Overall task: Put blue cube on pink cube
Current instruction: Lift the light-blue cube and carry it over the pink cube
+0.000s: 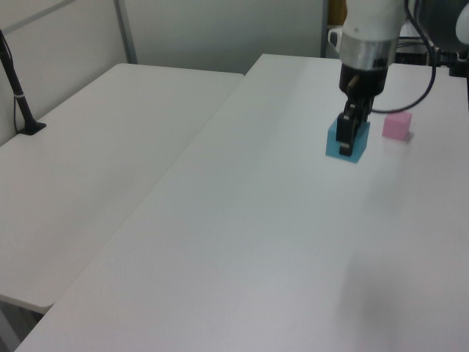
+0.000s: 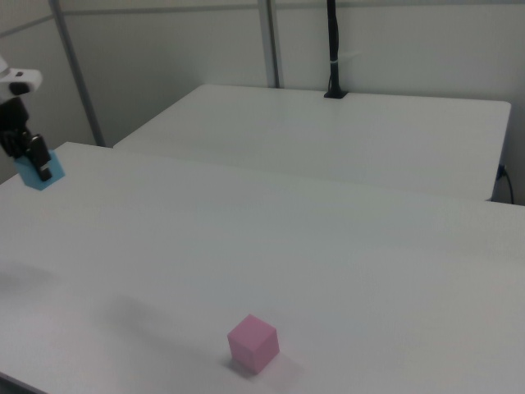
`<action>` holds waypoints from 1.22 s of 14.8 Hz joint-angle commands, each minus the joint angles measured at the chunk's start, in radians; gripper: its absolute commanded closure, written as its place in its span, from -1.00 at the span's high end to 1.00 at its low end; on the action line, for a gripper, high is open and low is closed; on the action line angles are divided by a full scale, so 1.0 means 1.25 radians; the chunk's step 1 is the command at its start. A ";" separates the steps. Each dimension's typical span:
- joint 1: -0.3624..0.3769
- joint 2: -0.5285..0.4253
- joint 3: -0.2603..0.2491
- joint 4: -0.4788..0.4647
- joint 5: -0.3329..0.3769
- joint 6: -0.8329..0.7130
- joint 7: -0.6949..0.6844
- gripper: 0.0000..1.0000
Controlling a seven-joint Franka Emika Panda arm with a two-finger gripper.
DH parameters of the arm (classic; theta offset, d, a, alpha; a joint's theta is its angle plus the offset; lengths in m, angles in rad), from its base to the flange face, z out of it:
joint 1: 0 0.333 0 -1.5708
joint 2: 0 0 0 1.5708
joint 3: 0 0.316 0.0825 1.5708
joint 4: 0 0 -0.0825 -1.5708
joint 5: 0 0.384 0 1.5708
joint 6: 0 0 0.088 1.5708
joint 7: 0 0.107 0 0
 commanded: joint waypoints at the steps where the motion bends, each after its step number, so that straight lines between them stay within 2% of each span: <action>1: -0.021 -0.030 -0.095 -0.006 0.023 -0.036 -0.123 -0.61; 6: -0.019 -0.072 -0.314 -0.005 0.027 -0.080 -0.329 -0.60; 9: -0.021 -0.083 -0.424 -0.005 0.027 -0.099 -0.441 -0.60; 12: -0.024 -0.092 -0.517 -0.009 0.024 -0.100 -0.533 -0.60; 16: -0.029 -0.095 -0.588 -0.023 0.015 -0.097 -0.586 -0.60; 18: -0.056 -0.096 -0.590 -0.034 0.005 -0.095 -0.600 -0.60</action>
